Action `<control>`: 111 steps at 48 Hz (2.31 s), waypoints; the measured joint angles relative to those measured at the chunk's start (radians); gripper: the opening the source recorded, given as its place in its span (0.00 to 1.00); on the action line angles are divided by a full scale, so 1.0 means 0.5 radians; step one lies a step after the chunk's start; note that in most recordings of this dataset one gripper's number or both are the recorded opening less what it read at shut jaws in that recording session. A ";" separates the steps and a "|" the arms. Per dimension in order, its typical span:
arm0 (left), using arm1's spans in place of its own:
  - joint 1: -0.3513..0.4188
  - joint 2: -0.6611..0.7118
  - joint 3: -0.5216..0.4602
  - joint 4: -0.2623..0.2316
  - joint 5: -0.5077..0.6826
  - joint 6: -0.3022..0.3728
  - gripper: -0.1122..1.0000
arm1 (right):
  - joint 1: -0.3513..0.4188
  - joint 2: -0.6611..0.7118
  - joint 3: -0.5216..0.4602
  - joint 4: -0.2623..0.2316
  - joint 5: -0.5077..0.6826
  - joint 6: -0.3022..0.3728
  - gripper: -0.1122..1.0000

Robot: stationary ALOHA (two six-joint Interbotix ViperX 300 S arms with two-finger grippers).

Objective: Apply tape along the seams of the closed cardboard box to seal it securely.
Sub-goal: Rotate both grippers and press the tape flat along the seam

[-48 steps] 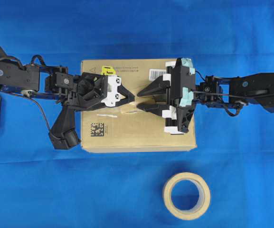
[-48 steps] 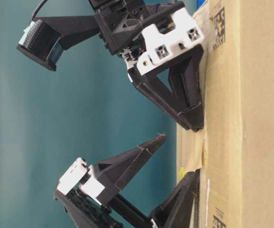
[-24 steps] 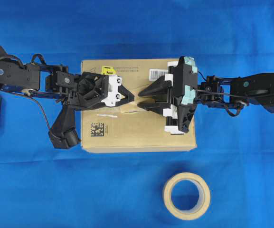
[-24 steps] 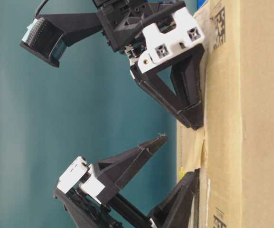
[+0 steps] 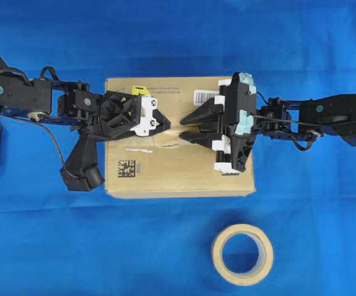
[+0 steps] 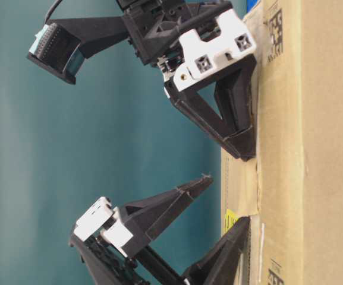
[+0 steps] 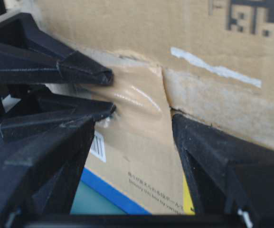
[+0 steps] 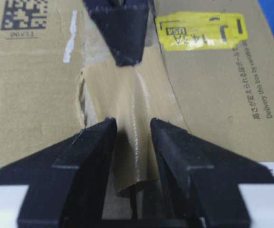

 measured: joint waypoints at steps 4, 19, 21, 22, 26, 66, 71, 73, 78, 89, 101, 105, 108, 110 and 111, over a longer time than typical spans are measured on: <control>0.006 -0.006 0.000 0.000 0.009 0.000 0.70 | -0.003 0.000 0.000 0.000 0.000 0.000 0.51; 0.071 -0.098 0.055 -0.015 -0.086 -0.083 0.70 | -0.003 -0.009 0.009 0.000 0.000 0.000 0.51; 0.074 -0.120 0.080 -0.018 -0.141 -0.132 0.69 | -0.003 -0.025 0.021 0.000 0.000 0.000 0.51; 0.074 -0.132 0.095 -0.021 -0.178 -0.169 0.69 | -0.003 -0.034 0.028 0.000 0.000 0.000 0.51; 0.074 -0.181 0.156 -0.028 -0.322 -0.328 0.69 | -0.003 -0.086 0.067 0.000 0.012 -0.003 0.51; -0.101 -0.249 0.307 -0.028 -1.083 -2.862 0.10 | -0.089 -0.310 -0.012 -0.071 -0.172 -0.138 0.12; -0.126 -0.190 0.288 -0.028 -1.098 -2.899 0.10 | -0.089 -0.233 -0.061 -0.077 -0.172 -0.141 0.12; -0.129 -0.166 0.282 -0.028 -1.101 -2.908 0.10 | -0.089 -0.221 -0.071 -0.077 -0.172 -0.141 0.12; -0.129 -0.086 0.279 -0.031 -1.126 -2.927 0.10 | -0.083 -0.163 -0.086 -0.077 -0.172 -0.132 0.12; -0.064 0.077 0.279 -0.037 -1.144 -3.096 0.10 | -0.021 -0.012 -0.092 -0.049 -0.172 -0.080 0.12; -0.018 0.215 0.298 -0.034 -1.154 -3.178 0.10 | -0.012 0.080 -0.092 -0.012 -0.172 -0.074 0.12; -0.015 0.252 0.301 -0.037 -1.172 -3.209 0.10 | -0.012 0.083 -0.092 -0.009 -0.172 -0.071 0.12; -0.015 0.261 0.301 -0.034 -1.169 -3.231 0.10 | -0.015 0.083 -0.092 -0.009 -0.163 -0.074 0.12; -0.015 0.261 0.304 -0.034 -1.166 -3.240 0.10 | -0.015 0.083 -0.092 -0.006 -0.150 -0.074 0.12; -0.015 0.261 0.307 -0.034 -1.166 -3.240 0.10 | -0.015 0.083 -0.092 -0.006 -0.144 -0.074 0.12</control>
